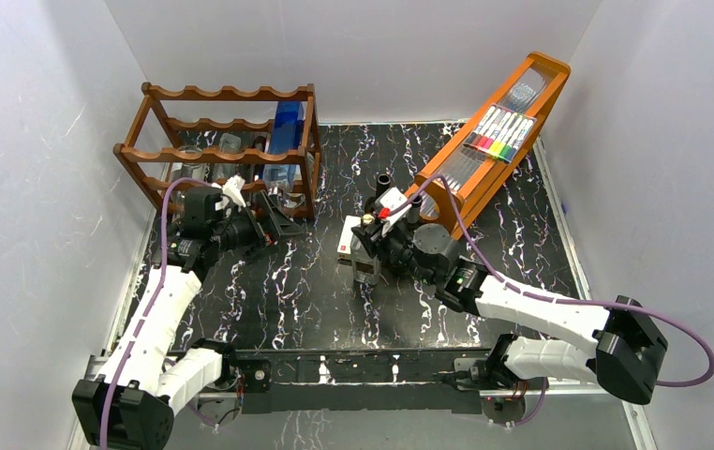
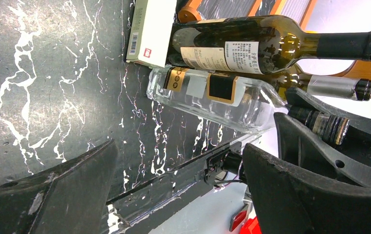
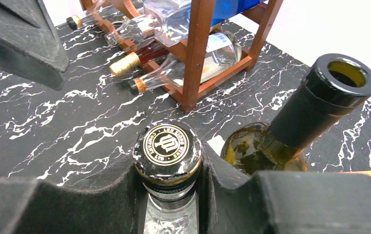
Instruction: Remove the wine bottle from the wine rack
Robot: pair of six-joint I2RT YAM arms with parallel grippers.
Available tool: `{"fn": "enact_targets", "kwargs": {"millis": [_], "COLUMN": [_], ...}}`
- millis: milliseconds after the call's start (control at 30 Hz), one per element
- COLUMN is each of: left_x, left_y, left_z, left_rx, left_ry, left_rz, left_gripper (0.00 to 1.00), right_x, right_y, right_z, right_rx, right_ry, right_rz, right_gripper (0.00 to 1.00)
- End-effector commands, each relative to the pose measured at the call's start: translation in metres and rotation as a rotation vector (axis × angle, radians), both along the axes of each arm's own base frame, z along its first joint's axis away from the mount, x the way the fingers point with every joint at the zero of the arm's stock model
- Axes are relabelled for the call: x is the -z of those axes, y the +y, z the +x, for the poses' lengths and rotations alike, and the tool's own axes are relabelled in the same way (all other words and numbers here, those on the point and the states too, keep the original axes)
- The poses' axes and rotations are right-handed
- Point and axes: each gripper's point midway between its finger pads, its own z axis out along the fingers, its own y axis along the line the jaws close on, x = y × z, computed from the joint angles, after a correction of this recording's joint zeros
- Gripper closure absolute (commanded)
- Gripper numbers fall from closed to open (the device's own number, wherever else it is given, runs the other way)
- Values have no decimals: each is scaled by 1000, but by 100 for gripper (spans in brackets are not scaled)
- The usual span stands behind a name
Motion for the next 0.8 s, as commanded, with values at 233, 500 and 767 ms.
{"fn": "enact_targets", "kwargs": {"millis": [233, 500, 767], "left_x": [-4, -9, -22], "left_y": [3, 7, 25], "left_z": [-4, 3, 16], "left_rx": [1, -5, -32], "left_ry": [-17, -42, -106], "left_rz": [15, 50, 179], "left_gripper": [2, 2, 2], "right_x": [-40, -39, -58], "right_y": [-5, -3, -4], "right_z": [10, 4, -13], "right_rx": [31, -14, -107], "right_ry": [-86, -87, -152], "right_rz": [59, 15, -12], "right_gripper": [64, 19, 2]}}
